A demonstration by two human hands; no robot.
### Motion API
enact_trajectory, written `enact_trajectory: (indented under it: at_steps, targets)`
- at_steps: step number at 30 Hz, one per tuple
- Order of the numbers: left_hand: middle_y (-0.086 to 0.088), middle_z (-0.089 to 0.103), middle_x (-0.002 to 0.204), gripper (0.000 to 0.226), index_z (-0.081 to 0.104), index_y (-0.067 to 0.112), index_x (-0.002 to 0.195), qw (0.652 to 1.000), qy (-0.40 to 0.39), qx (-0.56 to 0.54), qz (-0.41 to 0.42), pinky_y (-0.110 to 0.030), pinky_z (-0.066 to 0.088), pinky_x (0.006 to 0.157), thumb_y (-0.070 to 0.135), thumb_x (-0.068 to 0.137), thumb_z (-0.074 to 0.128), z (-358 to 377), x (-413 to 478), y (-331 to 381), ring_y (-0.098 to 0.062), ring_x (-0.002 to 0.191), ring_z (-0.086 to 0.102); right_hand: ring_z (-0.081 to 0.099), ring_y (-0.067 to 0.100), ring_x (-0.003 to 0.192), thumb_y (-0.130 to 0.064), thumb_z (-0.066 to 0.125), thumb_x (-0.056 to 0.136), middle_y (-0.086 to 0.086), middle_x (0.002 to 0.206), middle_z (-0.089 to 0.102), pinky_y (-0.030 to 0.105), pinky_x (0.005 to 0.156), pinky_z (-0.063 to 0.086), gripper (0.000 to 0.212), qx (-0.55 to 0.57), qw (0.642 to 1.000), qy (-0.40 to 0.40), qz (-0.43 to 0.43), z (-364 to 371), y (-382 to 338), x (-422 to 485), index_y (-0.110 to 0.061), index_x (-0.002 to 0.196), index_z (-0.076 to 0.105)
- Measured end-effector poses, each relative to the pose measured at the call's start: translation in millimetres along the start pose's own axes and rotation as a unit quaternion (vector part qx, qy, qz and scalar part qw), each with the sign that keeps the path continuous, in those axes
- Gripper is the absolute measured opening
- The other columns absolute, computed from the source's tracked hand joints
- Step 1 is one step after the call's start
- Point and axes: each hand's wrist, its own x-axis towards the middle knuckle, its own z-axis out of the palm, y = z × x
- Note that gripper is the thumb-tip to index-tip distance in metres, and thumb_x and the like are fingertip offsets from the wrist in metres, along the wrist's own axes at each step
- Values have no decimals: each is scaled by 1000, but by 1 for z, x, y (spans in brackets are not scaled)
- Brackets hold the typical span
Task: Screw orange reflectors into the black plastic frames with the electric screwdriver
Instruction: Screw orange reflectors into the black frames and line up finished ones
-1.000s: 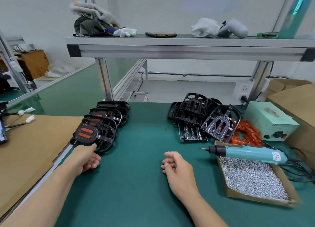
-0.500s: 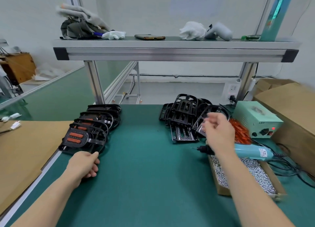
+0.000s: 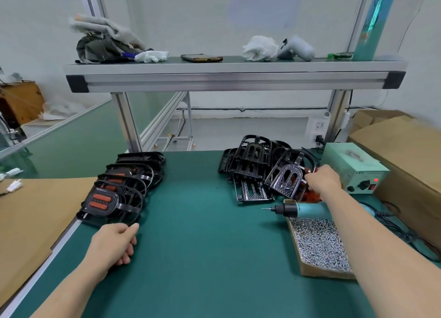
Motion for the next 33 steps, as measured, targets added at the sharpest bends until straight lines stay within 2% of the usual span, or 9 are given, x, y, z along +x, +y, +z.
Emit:
enact_trajectory:
  at_steps: [5, 10, 13, 16, 20, 23, 26, 28, 33]
  targets:
    - [-11, 66, 54, 47, 67, 6, 63, 1000, -8, -7, 19, -22, 43, 40, 39, 95, 61, 1, -7, 3, -21, 40, 57, 61, 32, 79, -2, 56, 86, 19, 89, 67, 31, 64, 44, 9, -30, 1000, 6, -3, 0, -4, -2, 4, 91, 61]
    - [-12, 66, 55, 44, 67, 7, 65, 997, -56, -24, 46, -20, 39, 40, 35, 97, 60, 11, -14, 10, -22, 42, 58, 69, 32, 84, -6, 58, 88, 17, 84, 73, 35, 72, 55, 14, 26, 999, 41, 3, -3, 0, -2, 2, 91, 69]
    - [-13, 66, 57, 41, 67, 4, 69, 994, -81, -43, 57, -21, 40, 39, 31, 99, 59, 20, -19, 19, -24, 44, 58, 72, 21, 70, -12, 58, 91, 11, 79, 74, 33, 66, 56, 15, 128, 988, 82, -5, -4, 0, -2, -5, 103, 64]
    - [-13, 67, 59, 40, 67, 1, 73, 990, -103, -69, 67, -22, 41, 39, 29, 100, 58, 27, -25, 31, -24, 45, 59, 69, 8, 55, -11, 59, 93, 6, 84, 72, 26, 54, 47, 10, 264, 959, 102, -3, -3, 0, -2, -17, 101, 58]
    - [-14, 66, 60, 38, 67, -1, 76, 982, -130, -117, 72, -23, 42, 39, 27, 100, 58, 33, -36, 49, -23, 46, 60, 72, 11, 78, 4, 57, 95, 6, 100, 71, 26, 74, 58, 23, 449, 892, 36, -24, -7, -5, -10, -19, 96, 59]
    - [-15, 67, 62, 36, 67, -1, 79, 974, -153, -154, 69, -22, 42, 39, 26, 101, 57, 38, -44, 62, -22, 47, 61, 70, 11, 88, 6, 56, 96, 2, 99, 72, 19, 69, 56, 19, 496, 867, 12, -57, -6, -11, -27, -6, 106, 67]
    - [-16, 68, 66, 34, 68, -2, 82, 963, -182, -188, 63, -22, 45, 41, 26, 100, 59, 43, -52, 73, -21, 49, 62, 64, 17, 86, -8, 49, 101, 1, 89, 68, 36, 84, 55, 23, 550, 826, -30, -119, -4, -23, -57, -12, 85, 65]
    - [-16, 69, 70, 32, 69, -1, 84, 955, -199, -212, 60, -21, 47, 44, 27, 98, 61, 47, -57, 81, -20, 52, 64, 61, 16, 84, -15, 53, 99, -3, 82, 67, 36, 83, 52, 23, 549, 818, -60, -163, -3, -30, -78, -17, 77, 62]
    - [-18, 72, 78, 31, 70, -1, 94, 927, -242, -281, 47, -19, 51, 48, 29, 94, 65, 51, -68, 101, -19, 58, 68, 60, 21, 85, -6, 47, 103, 2, 85, 65, 39, 81, 52, 26, 596, 771, -118, -190, 9, -38, -115, -12, 82, 61]
